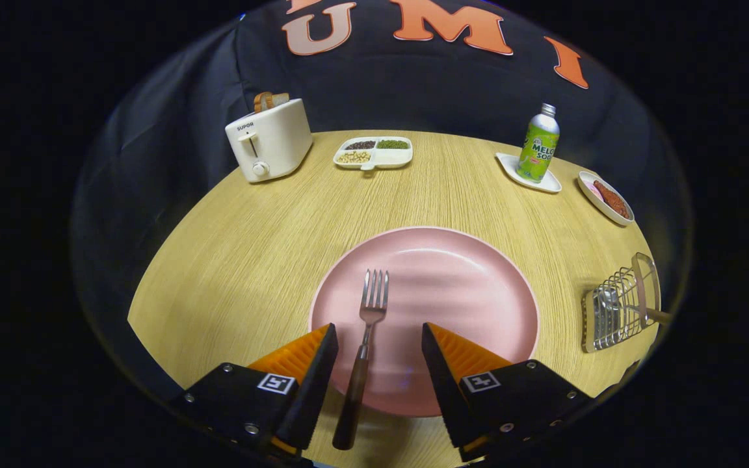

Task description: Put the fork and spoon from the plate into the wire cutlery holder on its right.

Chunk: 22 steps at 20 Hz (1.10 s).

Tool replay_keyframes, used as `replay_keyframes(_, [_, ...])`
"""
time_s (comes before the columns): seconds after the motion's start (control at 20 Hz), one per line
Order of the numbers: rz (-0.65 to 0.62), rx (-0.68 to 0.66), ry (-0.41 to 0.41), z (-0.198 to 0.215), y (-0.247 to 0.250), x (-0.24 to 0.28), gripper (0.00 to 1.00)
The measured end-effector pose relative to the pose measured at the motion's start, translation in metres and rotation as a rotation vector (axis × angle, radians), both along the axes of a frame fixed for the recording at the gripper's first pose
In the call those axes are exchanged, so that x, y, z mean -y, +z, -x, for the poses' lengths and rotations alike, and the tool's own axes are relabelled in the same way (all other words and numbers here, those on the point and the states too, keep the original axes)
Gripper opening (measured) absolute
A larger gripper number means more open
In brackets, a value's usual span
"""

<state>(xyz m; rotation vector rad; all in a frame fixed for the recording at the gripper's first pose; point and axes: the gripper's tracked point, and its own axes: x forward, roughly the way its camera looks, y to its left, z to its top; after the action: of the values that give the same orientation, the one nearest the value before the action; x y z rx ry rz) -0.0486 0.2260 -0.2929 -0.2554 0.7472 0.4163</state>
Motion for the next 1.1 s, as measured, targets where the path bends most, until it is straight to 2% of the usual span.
replay_keyframes(0.15, [0.013,-0.009,0.007,0.002,-0.006,-0.001,0.64])
replay_keyframes(0.2, [0.017,-0.012,0.008,0.002,-0.007,-0.001,0.55])
replay_keyframes(0.35, [0.02,-0.02,0.009,0.002,-0.01,-0.003,0.43])
replay_keyframes(0.6, [0.034,-0.012,0.004,0.002,-0.01,0.002,0.05])
replay_keyframes(1.1, [-0.012,-0.043,-0.003,-0.002,0.017,0.022,0.04])
